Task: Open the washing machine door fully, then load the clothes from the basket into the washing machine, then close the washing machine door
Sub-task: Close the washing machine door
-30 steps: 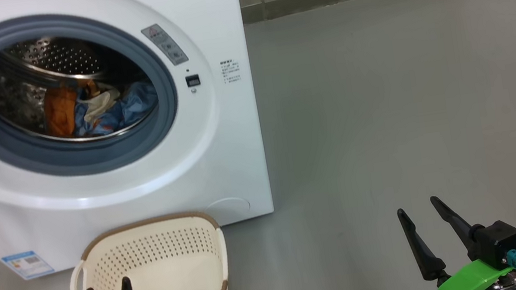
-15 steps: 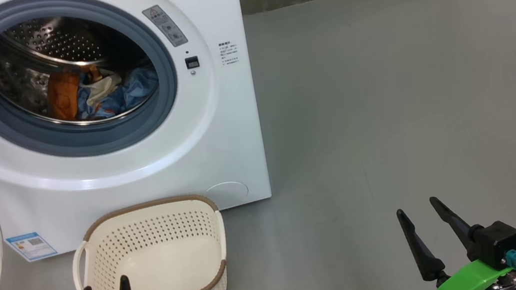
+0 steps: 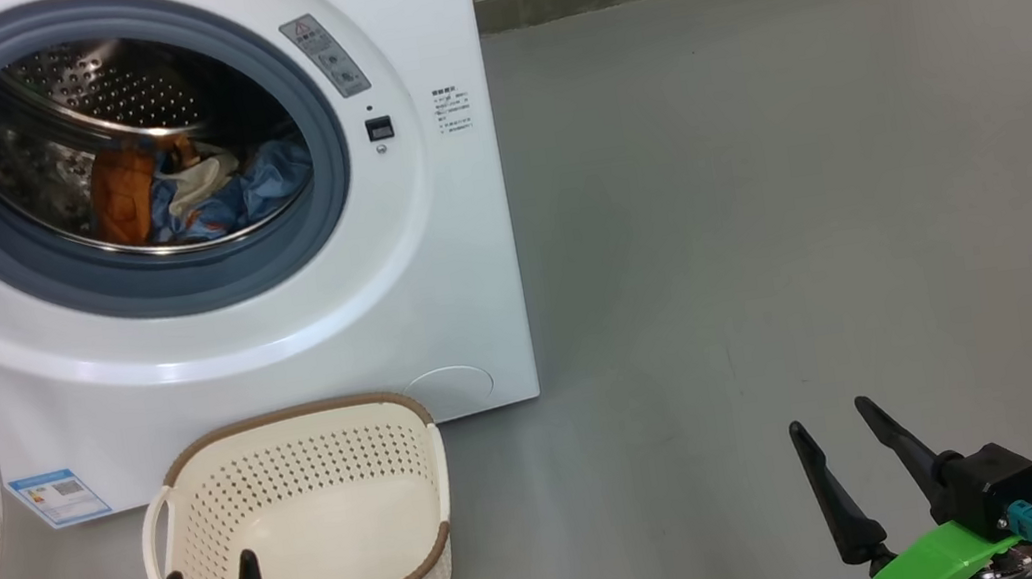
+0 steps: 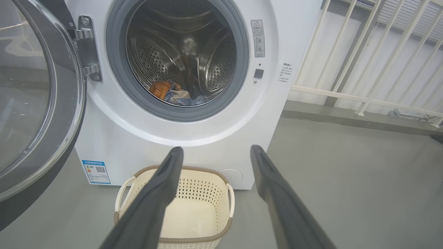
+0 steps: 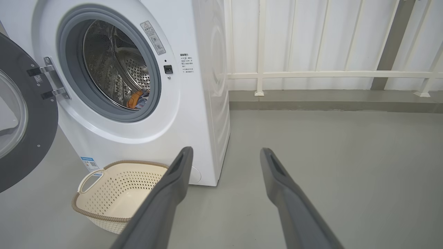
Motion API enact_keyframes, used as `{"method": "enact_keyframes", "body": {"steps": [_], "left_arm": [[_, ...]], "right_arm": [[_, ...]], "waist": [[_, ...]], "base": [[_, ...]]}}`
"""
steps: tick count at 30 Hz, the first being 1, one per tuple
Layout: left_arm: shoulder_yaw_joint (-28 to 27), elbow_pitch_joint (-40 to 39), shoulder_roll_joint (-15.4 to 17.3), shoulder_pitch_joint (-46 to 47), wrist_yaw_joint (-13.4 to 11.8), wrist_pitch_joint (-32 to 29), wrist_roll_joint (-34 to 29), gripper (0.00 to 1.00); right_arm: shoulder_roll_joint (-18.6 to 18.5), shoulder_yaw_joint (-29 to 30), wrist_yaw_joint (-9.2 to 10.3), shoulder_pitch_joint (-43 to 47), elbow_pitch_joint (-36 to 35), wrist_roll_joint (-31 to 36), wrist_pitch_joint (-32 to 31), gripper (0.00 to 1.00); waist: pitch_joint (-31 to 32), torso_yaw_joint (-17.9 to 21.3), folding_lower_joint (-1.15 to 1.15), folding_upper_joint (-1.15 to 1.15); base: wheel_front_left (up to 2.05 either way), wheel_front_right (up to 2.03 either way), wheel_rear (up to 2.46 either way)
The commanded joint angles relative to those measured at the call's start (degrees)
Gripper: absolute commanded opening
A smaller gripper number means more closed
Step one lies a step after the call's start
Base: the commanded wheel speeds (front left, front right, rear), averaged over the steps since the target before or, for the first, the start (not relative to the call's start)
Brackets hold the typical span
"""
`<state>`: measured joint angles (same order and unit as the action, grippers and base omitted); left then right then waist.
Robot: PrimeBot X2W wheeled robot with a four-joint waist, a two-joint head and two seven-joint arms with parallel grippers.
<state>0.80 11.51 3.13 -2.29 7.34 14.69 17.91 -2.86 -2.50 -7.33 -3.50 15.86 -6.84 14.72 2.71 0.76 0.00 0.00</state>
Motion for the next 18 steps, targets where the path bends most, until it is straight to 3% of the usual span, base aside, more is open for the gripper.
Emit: {"method": "enact_keyframes", "body": {"steps": [1,11,18], "left_arm": [[-1.99,-1.4,0.61,2.17,0.14,0.3,-0.72,1.0],[-1.81,-1.13,0.54,2.15,0.14,0.3,-0.93,1.0],[-2.01,-0.9,0.47,2.16,0.14,0.3,-1.26,1.0]], "right_arm": [[-0.01,-1.52,-0.16,-1.38,-1.07,-0.26,0.28,1.0],[-0.01,-2.05,-0.16,-1.34,-0.92,-0.13,0.28,1.0],[-0.01,-3.06,-0.16,-0.92,-1.01,-0.56,0.28,1.0]], "waist": [[0.03,0.03,0.0,0.0],[0.11,-0.37,0.0,0.0],[0.06,-3.26,0.0,0.0]], "base": [[0.0,0.0,0.0],[0.0,0.0,0.0],[0.0,0.0,0.0]]}}
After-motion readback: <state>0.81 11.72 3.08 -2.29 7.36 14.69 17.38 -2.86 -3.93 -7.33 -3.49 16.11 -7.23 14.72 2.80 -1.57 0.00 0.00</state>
